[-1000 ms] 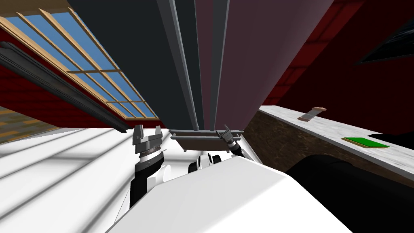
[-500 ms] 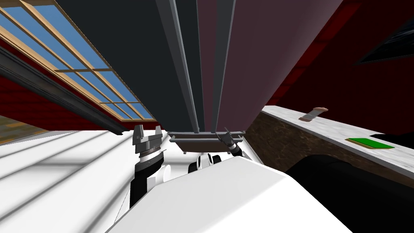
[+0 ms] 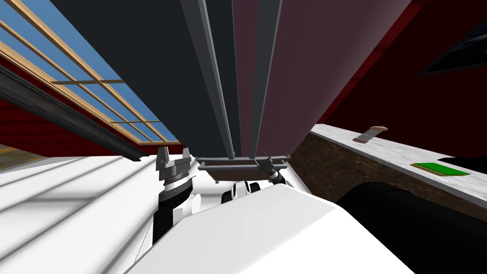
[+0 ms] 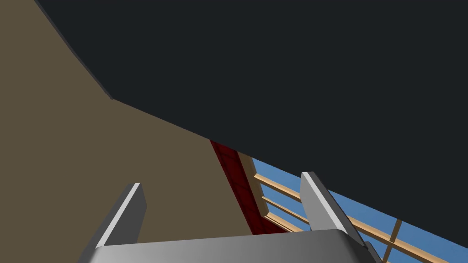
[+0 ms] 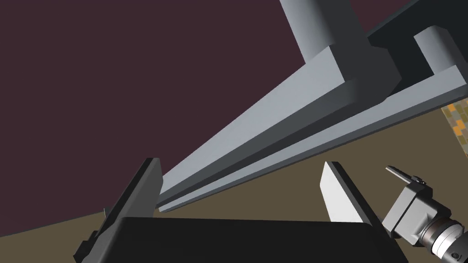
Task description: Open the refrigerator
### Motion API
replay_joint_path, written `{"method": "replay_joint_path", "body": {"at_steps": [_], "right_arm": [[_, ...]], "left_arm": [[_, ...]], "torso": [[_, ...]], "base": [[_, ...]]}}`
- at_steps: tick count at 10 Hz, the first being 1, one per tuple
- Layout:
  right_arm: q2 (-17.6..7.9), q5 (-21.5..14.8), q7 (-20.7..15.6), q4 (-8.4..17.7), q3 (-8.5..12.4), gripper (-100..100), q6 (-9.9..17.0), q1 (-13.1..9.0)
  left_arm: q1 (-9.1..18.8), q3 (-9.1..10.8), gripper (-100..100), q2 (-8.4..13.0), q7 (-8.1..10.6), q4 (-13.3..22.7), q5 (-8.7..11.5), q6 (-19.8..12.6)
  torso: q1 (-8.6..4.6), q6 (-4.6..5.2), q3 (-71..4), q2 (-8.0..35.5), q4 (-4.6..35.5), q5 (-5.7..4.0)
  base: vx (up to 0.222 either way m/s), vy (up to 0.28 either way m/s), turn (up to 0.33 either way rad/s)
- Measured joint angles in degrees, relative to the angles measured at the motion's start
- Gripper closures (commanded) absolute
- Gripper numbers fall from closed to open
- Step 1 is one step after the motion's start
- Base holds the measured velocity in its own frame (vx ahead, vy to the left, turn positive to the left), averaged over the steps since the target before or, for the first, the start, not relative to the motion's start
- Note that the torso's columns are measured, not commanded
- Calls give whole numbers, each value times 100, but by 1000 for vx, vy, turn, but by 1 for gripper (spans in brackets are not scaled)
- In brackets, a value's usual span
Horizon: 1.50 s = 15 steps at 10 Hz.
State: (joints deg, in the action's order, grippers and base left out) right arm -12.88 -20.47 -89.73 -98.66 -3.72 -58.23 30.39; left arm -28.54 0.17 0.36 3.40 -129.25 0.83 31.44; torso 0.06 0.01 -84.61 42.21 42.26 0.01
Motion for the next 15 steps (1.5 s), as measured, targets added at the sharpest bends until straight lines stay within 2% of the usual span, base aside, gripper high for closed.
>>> {"method": "replay_joint_path", "body": {"at_steps": [2,9,13,15], "right_arm": [[20,-68,-340,197,33,-100,-168,39],[171,-295,-1466,649,103,-100,-567,217],[397,-428,-2082,989,156,-100,-797,299],[512,-473,-2347,1057,177,-100,-878,370]], "left_arm": [[0,0,0,0,0,0,0,0],[0,0,0,0,0,0,0,0],[1,0,0,0,0,0,0,0],[1,0,0,0,0,0,0,0]], "torso": [[-8,0,3,6,2,-2],[-8,-2,-8,-11,-4,-2],[-1,1,6,10,3,0],[-12,-1,5,10,3,-3]], "base": [[66,16,-35],[51,17,-43],[18,23,-68],[10,11,-33]]}}
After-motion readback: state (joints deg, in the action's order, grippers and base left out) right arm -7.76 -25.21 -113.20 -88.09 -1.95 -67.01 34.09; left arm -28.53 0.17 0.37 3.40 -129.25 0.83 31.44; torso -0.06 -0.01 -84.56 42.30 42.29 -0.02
